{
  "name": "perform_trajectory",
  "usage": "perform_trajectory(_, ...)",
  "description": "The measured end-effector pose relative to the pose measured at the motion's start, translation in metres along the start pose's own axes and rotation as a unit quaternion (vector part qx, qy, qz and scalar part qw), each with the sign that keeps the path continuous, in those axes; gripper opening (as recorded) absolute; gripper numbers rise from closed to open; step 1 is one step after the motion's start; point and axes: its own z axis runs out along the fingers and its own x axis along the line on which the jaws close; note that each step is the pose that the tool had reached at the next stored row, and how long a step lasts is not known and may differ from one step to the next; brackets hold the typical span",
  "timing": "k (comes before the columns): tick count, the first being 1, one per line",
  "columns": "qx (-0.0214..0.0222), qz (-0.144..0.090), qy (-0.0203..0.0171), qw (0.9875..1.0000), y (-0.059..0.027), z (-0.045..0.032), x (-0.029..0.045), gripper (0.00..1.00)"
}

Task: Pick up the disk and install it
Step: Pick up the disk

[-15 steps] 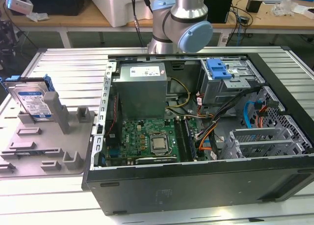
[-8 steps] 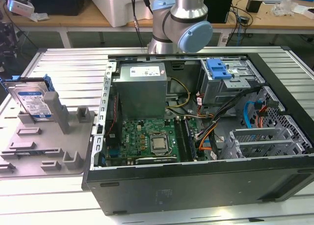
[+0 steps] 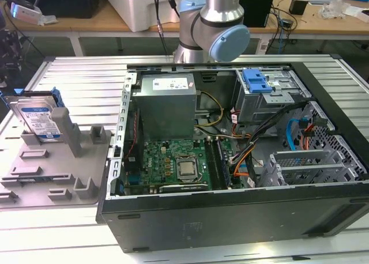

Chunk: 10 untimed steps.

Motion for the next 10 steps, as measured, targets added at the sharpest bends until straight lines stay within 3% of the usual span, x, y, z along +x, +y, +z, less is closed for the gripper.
perform_trajectory(10, 0.0002, 0.0, 0.0, 1.0, 0.0047, 0.0109, -0.0039, 0.5)
